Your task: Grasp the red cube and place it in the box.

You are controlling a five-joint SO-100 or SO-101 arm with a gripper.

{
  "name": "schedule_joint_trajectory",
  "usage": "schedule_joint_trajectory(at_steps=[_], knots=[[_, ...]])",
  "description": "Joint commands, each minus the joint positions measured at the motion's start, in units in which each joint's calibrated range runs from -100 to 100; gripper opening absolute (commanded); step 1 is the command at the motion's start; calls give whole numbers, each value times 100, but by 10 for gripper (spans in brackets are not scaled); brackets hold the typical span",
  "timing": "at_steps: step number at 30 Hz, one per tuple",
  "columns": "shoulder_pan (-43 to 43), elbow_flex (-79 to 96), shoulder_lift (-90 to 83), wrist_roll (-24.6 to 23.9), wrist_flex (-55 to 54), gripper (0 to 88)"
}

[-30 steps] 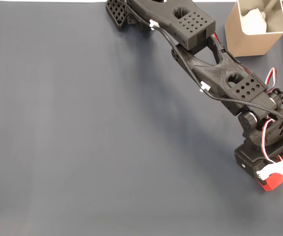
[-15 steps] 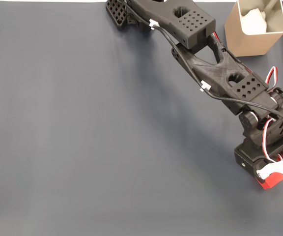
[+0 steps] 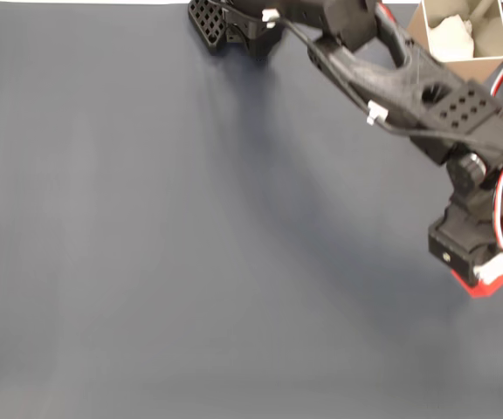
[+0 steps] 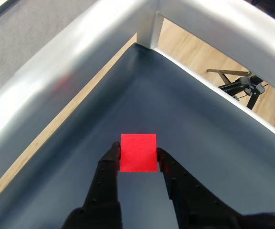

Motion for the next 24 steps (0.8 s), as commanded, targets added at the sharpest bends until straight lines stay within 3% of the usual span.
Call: schedule_joint_trajectory(at_steps=[1, 24], knots=[[-110, 718, -1278, 29, 39, 39], [-827, 5052, -5620, 107, 253, 14]])
